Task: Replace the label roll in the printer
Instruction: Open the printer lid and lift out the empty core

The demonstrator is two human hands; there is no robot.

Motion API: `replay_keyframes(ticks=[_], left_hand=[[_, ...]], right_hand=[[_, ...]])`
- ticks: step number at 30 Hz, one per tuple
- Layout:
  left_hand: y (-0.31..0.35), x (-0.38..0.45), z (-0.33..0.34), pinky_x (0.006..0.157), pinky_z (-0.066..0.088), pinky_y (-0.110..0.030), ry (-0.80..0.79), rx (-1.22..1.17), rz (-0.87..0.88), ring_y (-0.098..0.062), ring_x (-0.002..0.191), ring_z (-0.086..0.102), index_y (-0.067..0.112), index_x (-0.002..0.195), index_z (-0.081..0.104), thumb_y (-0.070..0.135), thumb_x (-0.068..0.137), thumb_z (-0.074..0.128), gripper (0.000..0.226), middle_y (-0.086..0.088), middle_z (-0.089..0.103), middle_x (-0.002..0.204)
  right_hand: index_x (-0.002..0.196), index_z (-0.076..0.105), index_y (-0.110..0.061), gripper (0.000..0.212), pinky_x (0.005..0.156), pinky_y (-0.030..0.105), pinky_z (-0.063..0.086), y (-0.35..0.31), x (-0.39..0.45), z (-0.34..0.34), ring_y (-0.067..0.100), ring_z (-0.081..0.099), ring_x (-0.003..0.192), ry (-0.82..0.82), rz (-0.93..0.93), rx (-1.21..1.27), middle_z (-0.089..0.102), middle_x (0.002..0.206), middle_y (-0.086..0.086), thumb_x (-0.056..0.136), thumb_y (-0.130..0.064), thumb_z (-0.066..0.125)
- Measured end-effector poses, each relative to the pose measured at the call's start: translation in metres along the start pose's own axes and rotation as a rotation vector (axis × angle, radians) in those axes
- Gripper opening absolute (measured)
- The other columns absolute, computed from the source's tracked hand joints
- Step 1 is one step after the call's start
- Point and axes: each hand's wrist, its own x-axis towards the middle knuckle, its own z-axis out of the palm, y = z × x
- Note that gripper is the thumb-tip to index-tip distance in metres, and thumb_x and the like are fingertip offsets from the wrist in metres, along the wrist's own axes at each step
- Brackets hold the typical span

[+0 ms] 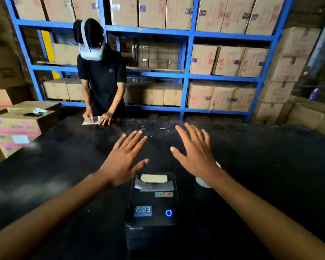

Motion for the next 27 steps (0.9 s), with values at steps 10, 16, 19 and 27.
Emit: replay_keyframes(ticks=[10, 16, 19, 27], left_hand=[[0.025, -0.138, 0.097, 0.12, 0.016, -0.036, -0.159, -0.712, -0.559, -0.013, 0.145, 0.021, 0.019, 0.148, 0.026, 0.052, 0.089, 0.042, 0.069, -0.003, 0.025, 0.158], [0.048, -0.164, 0.127, 0.112, 0.021, -0.024, -0.131, -1.109, -0.963, 0.0, 0.128, 0.032, 0.029, 0.146, 0.03, 0.051, 0.093, 0.043, 0.059, 0.004, 0.038, 0.15], [0.055, -0.166, 0.134, 0.118, 0.025, -0.042, -0.091, -1.25, -1.058, -0.01, 0.136, 0.035, 0.033, 0.144, 0.033, 0.064, 0.084, 0.045, 0.069, 0.005, 0.036, 0.153], [0.06, -0.168, 0.137, 0.117, 0.028, -0.046, -0.087, -1.308, -1.13, -0.016, 0.136, 0.04, 0.044, 0.14, 0.035, 0.087, 0.066, 0.036, 0.085, 0.007, 0.042, 0.15]], right_hand=[[0.146, 0.029, -0.028, 0.076, 0.116, 0.04, 0.019, -0.016, -0.171, 0.106, 0.019, 0.03, 0.141, -0.313, 0.486, 0.445, 0.037, 0.151, 0.003, 0.081, -0.059, 0.056], [0.136, 0.046, -0.026, 0.062, 0.108, 0.046, 0.041, -0.036, -0.202, 0.117, 0.017, 0.052, 0.126, -0.217, 0.722, 0.891, 0.056, 0.135, 0.001, 0.081, -0.051, 0.06], [0.133, 0.05, -0.024, 0.053, 0.105, 0.046, 0.044, -0.04, -0.205, 0.121, 0.017, 0.056, 0.12, -0.161, 0.743, 0.918, 0.061, 0.128, 0.002, 0.085, -0.041, 0.063], [0.131, 0.056, -0.019, 0.051, 0.083, 0.032, 0.048, -0.03, -0.202, 0.12, 0.022, 0.055, 0.093, -0.162, 0.671, 0.664, 0.059, 0.094, 0.005, 0.086, -0.043, 0.061]])
